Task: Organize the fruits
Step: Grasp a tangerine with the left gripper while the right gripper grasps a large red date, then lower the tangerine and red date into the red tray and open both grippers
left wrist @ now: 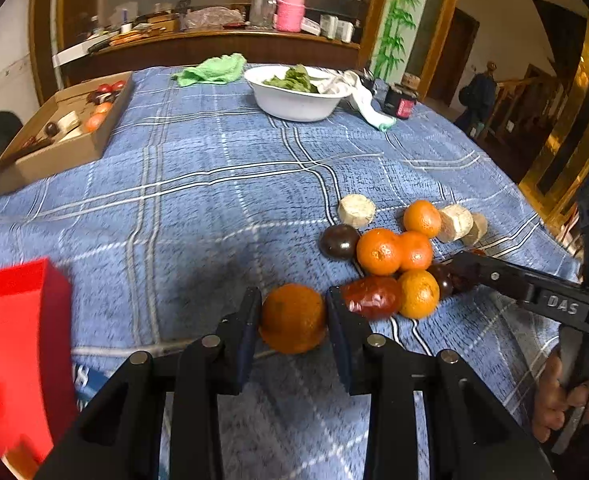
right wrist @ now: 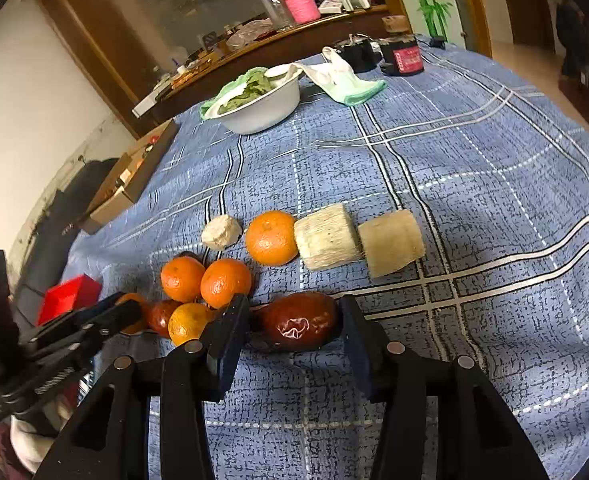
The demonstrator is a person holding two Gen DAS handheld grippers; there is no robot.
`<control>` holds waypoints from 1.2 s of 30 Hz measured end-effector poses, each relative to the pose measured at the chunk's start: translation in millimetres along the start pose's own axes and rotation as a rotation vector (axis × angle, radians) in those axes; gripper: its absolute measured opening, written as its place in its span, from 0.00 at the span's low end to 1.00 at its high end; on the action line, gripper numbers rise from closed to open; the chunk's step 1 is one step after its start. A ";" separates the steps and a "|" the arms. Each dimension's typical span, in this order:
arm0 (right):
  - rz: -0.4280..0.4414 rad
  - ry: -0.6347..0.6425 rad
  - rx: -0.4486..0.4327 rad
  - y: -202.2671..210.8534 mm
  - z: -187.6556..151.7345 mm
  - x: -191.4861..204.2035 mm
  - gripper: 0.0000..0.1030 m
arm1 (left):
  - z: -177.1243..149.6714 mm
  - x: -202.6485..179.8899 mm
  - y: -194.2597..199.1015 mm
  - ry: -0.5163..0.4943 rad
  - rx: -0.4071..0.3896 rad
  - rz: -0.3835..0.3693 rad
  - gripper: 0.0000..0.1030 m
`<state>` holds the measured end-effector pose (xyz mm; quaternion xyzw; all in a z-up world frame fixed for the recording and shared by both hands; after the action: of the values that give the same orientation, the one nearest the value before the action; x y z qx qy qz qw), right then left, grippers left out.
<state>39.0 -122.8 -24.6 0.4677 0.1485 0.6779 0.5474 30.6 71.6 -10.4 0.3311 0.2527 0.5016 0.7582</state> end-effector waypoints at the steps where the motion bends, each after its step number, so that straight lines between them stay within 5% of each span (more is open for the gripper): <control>1: -0.004 0.013 -0.006 1.3 -0.7 2.1 0.47 | -2.3 3.0 7.1 0.016 -0.014 0.000 0.31; 5: 0.019 0.029 -0.045 13.0 1.0 7.4 0.35 | -9.5 15.8 41.2 0.074 -0.078 0.000 0.31; 10: 0.036 0.041 -0.061 30.6 -4.4 13.3 0.35 | -26.6 43.8 85.2 0.180 -0.153 -0.001 0.31; 15: 0.010 0.026 -0.050 30.9 -5.5 8.8 0.47 | -48.3 77.4 117.1 0.299 -0.212 0.015 0.31; 22: -0.085 0.066 0.012 15.0 -17.2 7.9 0.50 | -67.9 102.8 138.3 0.351 -0.230 0.088 0.31; 27: -0.014 -0.004 -0.063 52.8 -15.5 -7.3 0.50 | -82.9 117.5 153.0 0.374 -0.247 0.115 0.31; 36: -0.076 0.142 0.054 26.0 -34.8 6.1 0.50 | -105.2 137.2 160.6 0.424 -0.234 0.161 0.31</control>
<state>-4.2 -115.9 -21.3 0.4270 0.2230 0.6838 0.5480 -89.3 269.7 35.3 0.1473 0.3191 0.6446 0.6790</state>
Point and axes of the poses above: each gripper's, at about its wrist camera, not at the fingertips, and y roughly against the way its jaws point, x to its left, z to its top, the point moved 5 cm from there along -y, roughly the way its jaws point, and after that the axes turned 9 degrees about -y, right-handed, at the moved point
